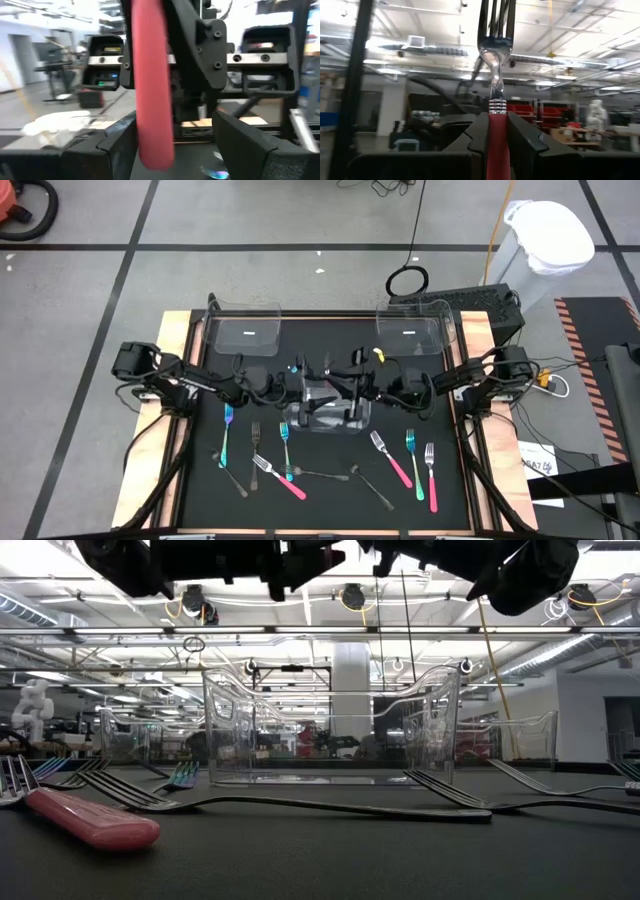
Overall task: Sort silverware by color (type)
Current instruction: Put the pink fork into the left transparent bin
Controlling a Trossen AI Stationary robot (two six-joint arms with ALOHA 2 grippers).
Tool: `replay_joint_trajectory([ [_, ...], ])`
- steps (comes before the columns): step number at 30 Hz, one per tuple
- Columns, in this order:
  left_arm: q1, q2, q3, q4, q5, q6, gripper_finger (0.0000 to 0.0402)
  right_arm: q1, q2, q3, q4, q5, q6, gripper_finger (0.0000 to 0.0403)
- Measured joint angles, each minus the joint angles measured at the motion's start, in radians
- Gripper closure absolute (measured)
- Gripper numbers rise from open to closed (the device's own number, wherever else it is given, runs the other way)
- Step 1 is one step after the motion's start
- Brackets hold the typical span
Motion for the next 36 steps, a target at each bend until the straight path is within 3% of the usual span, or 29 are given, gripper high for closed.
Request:
replay_joint_trajectory([
  [4,0.006,0.0,0.0,0.001,0.042,-0.01,0.0156,0.0,0.0,0.0,-0.004,-0.061,0.003,0.0357],
  [10,0.015,-0.002,0.0,-0.045,0.05,-0.056,0.0156,0.0,0.0,0.0,-0.014,-0.063,0.026,0.0356],
  [18,0.047,-0.016,0.0,-0.056,0.175,-0.159,0.0156,0.0,0.0,0.0,-0.036,-0.063,0.026,0.0356],
  [28,0.068,-0.017,0.0,-0.106,0.19,-0.166,0.0157,0.0,0.0,0.0,-0.055,-0.063,0.027,0.0355],
  [32,0.068,-0.017,0.0,-0.107,0.218,-0.166,0.0182,0.0,0.0,0.0,-0.068,-0.063,0.037,0.0355],
  [36,0.076,-0.017,0.0,-0.116,0.223,-0.165,0.0236,0.0,0.0,0.0,-0.071,-0.063,0.052,0.0355],
])
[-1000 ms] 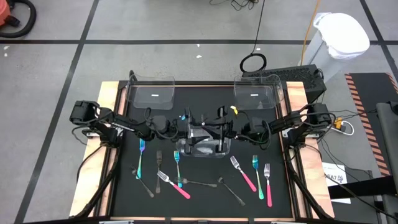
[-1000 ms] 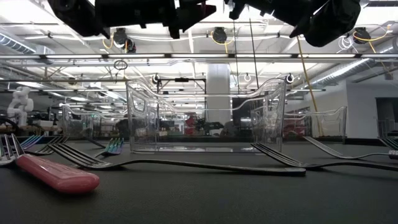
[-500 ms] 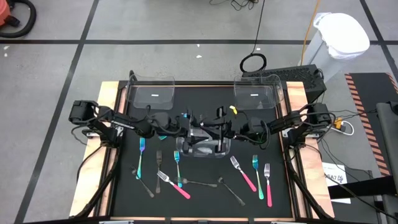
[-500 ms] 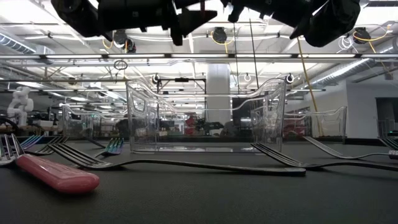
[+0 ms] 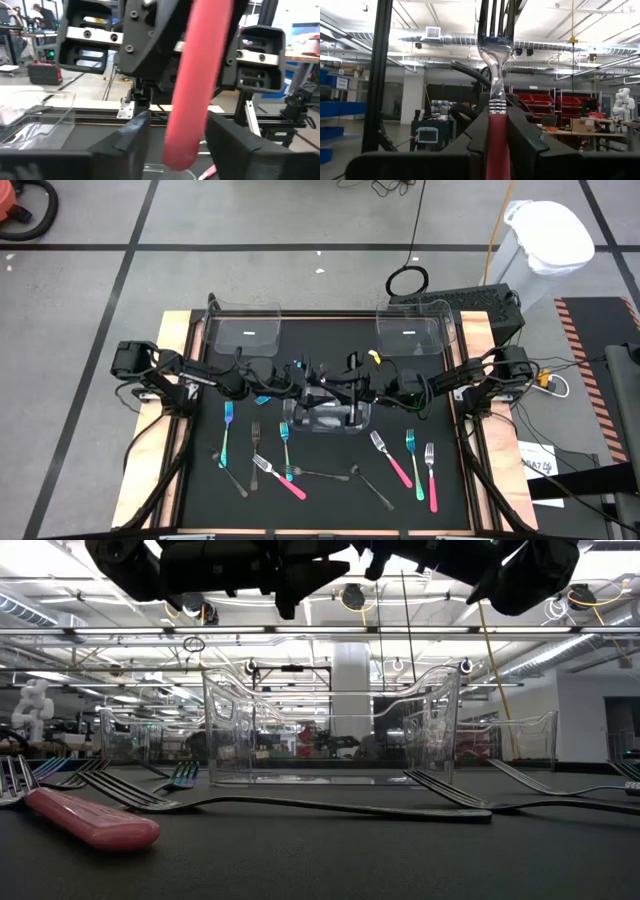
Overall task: Sort silverware by color (type)
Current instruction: Put the pink fork into the left transparent bin
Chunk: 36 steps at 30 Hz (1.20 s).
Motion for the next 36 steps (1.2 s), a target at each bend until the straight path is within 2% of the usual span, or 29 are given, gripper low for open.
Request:
replay_joint_trajectory([
  [3,0.01,0.0,0.0,-0.026,0.006,0.007,0.0282,-0.001,0.0,0.0,-0.002,0.002,0.0,0.0355],
  [7,0.026,0.0,0.0,-0.034,0.077,0.011,0.033,-0.001,0.0,0.0,0.0,0.004,0.003,0.0355],
  [16,0.035,0.0,0.0,-0.034,0.105,0.001,0.033,-0.002,0.0,0.0,-0.002,0.005,-0.001,0.0343],
  [22,0.038,-0.03,0.0,-0.077,0.101,-0.023,0.033,-0.001,0.0,0.0,-0.024,0.081,-0.012,0.0294],
  [25,0.038,-0.072,0.0,-0.151,0.087,-0.027,0.033,-0.001,-0.019,0.0,-0.062,0.082,-0.007,0.0264],
  [31,0.018,-0.168,0.0,-0.337,-0.033,-0.027,0.033,0.0,-0.099,0.0,-0.242,0.085,-0.001,0.0214],
  [36,-0.016,-0.223,0.0,-0.424,-0.097,-0.026,0.033,0.001,-0.189,0.0,-0.456,0.085,0.015,0.0194],
])
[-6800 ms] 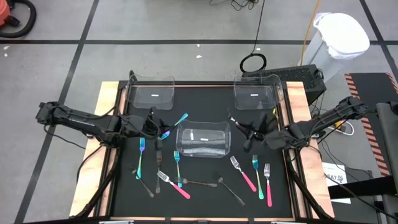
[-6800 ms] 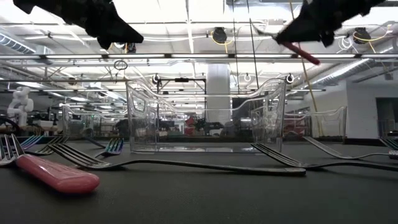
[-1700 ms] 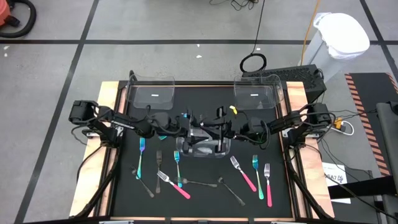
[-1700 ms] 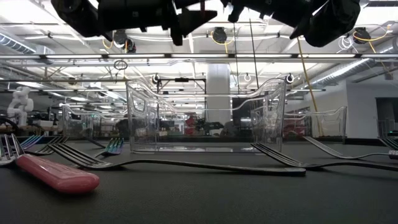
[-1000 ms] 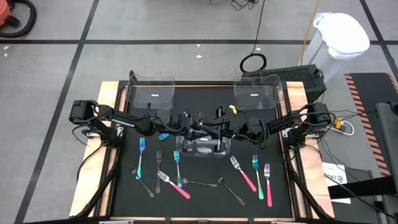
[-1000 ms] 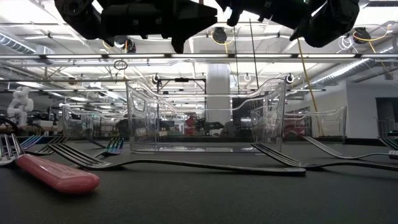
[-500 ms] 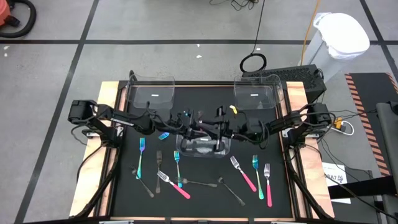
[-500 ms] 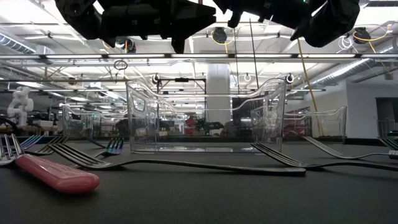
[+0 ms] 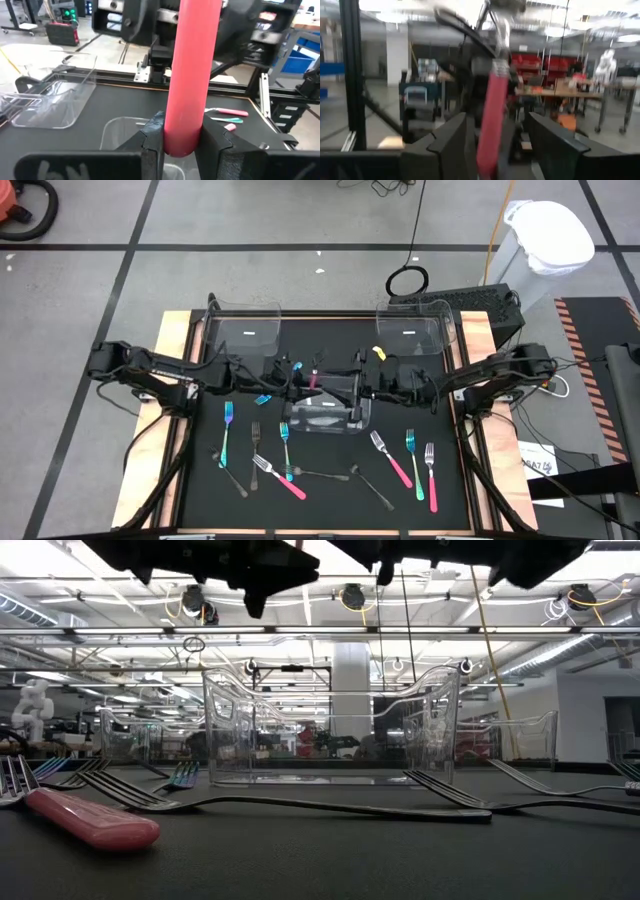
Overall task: Sort silverware by color (type)
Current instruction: Put the pink fork into the left transparent bin
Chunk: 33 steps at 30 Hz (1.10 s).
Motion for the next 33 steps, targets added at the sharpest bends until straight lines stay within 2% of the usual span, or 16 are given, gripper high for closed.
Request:
replay_joint_trajectory([
  [7,-0.043,-0.05,0.0,-0.048,-0.068,0.004,0.033,0.0,-0.156,0.0,-0.361,0.003,0.019,0.0191],
  [13,-0.062,-0.097,-0.001,-0.16,-0.163,0.008,0.033,0.008,-0.284,0.0,-0.701,0.003,0.089,0.0191],
  [19,-0.058,-0.151,-0.001,-0.255,-0.228,0.008,0.033,0.031,-0.321,0.0,-0.723,0.0,0.095,0.0195],
  [25,-0.035,-0.234,-0.001,-0.358,-0.277,-0.001,0.033,0.054,-0.333,0.0,-0.842,0.004,0.093,0.0199],
  [33,0.015,-0.32,0.0,-0.468,-0.402,-0.027,0.033,0.058,-0.341,-0.001,-0.852,0.023,0.09,0.02],
])
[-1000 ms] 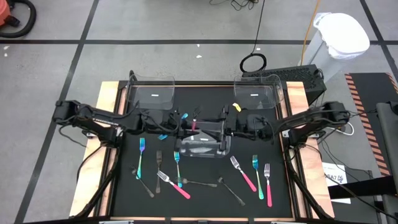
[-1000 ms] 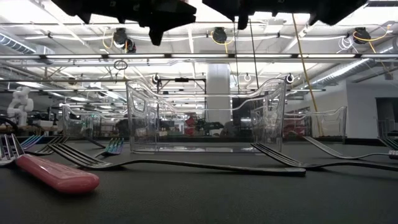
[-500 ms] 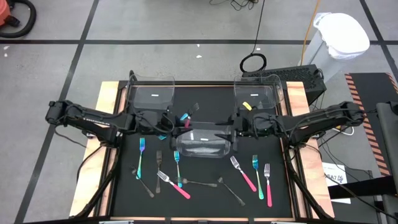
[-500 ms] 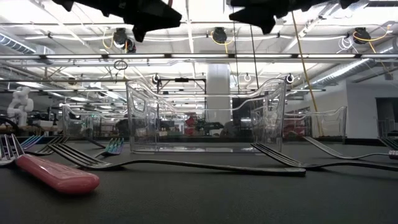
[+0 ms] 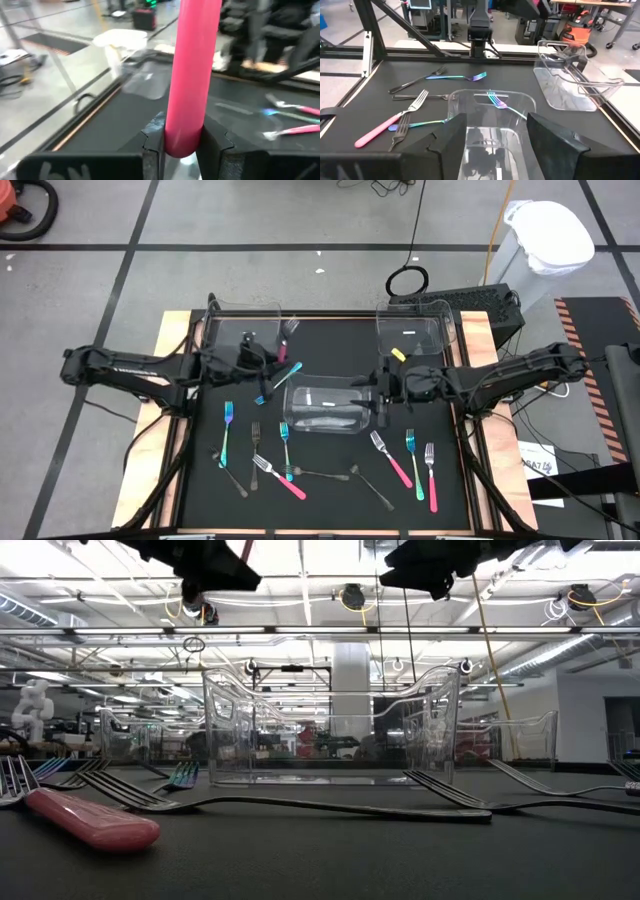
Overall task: Sort silverware by color (type)
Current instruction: Put the pink fork into the left transparent bin
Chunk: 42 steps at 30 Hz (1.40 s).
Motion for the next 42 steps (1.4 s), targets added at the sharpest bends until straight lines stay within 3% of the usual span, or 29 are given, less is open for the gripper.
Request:
replay_joint_trajectory([
  [8,0.105,-0.001,0.1,-0.213,-0.031,-0.025,0.033,0.001,-0.007,0.0,-0.041,-0.001,-0.031,0.02],
  [17,0.216,0.001,0.205,-0.402,0.025,0.005,0.033,0.001,-0.007,0.0,-0.027,-0.001,-0.053,0.02],
  [25,0.298,0.001,0.212,-0.483,0.025,0.16,0.033,0.001,-0.007,0.0,-0.027,0.0,-0.053,0.02],
  [35,0.401,0.025,0.211,-0.707,-0.038,0.167,0.033,0.001,-0.007,0.0,-0.03,0.0,-0.053,0.02],
  [42,0.497,0.075,0.211,-0.76,-0.072,0.165,0.033,0.001,-0.007,0.0,-0.03,0.0,-0.053,0.02],
])
